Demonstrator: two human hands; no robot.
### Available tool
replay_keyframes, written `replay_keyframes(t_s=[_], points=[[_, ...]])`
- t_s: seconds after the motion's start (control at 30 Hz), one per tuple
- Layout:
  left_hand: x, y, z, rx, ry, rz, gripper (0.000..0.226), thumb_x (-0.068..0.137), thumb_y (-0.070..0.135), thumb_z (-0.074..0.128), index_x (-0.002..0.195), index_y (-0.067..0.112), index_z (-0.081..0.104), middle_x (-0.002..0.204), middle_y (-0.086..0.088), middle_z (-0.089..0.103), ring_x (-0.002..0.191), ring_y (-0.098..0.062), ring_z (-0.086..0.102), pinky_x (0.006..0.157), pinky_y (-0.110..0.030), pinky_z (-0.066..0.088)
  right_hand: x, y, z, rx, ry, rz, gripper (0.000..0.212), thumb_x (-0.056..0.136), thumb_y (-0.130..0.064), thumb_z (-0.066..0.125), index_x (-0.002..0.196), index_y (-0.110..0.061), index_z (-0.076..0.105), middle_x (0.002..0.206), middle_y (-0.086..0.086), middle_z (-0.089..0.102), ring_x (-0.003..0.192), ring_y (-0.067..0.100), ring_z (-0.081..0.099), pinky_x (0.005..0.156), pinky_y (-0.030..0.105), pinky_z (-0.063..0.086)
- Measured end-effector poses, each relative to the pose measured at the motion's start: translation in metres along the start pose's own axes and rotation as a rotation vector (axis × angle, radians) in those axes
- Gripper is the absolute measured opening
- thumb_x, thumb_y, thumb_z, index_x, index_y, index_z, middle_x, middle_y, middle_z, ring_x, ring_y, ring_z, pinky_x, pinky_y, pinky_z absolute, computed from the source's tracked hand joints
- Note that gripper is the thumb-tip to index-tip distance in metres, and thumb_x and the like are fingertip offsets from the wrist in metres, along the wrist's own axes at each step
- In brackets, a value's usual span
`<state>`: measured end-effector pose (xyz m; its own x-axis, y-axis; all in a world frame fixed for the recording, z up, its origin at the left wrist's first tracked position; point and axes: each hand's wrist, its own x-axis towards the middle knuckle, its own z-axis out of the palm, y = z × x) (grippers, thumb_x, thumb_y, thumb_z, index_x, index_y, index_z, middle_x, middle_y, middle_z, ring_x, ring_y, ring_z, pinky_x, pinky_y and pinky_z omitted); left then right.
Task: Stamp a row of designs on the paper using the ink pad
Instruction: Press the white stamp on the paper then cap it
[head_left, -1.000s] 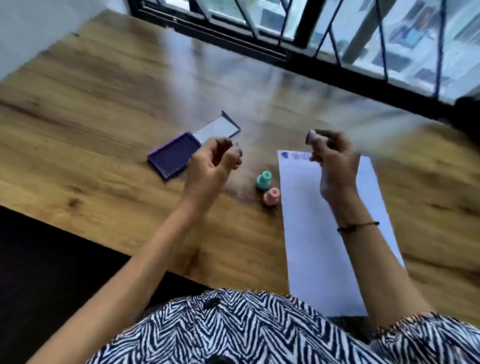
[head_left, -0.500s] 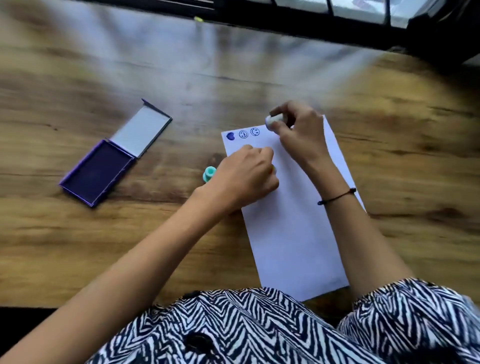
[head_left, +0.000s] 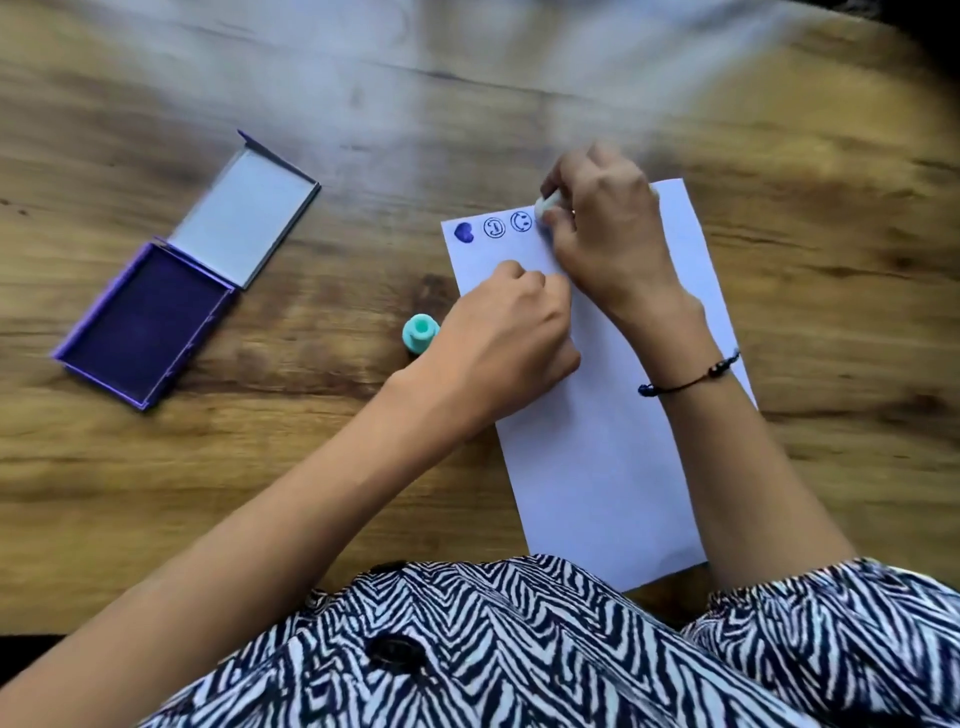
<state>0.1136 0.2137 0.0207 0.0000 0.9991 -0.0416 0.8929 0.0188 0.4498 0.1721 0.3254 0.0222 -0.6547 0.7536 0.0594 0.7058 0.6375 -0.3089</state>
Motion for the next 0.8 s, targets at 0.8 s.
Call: replay_keyframes(t_s=[0.8], points=[[0.0, 0.0, 0.002, 0.026, -0.096, -0.02, 0.012, 0.074, 0.016, 0.032, 0.084, 0.01, 0.038, 0.099, -0.024, 0.056, 0.097, -0.036, 0.049, 0.099, -0.044, 0.038, 0.001, -0.013, 0.002, -0.172, -0.006, 0.009, 0.018, 0.081, 0.004, 0.047, 0.094, -0.006, 0.055, 0.1, 0.017, 0.053, 0.082, 0.033, 0.051, 0.058, 0.031, 0.028]])
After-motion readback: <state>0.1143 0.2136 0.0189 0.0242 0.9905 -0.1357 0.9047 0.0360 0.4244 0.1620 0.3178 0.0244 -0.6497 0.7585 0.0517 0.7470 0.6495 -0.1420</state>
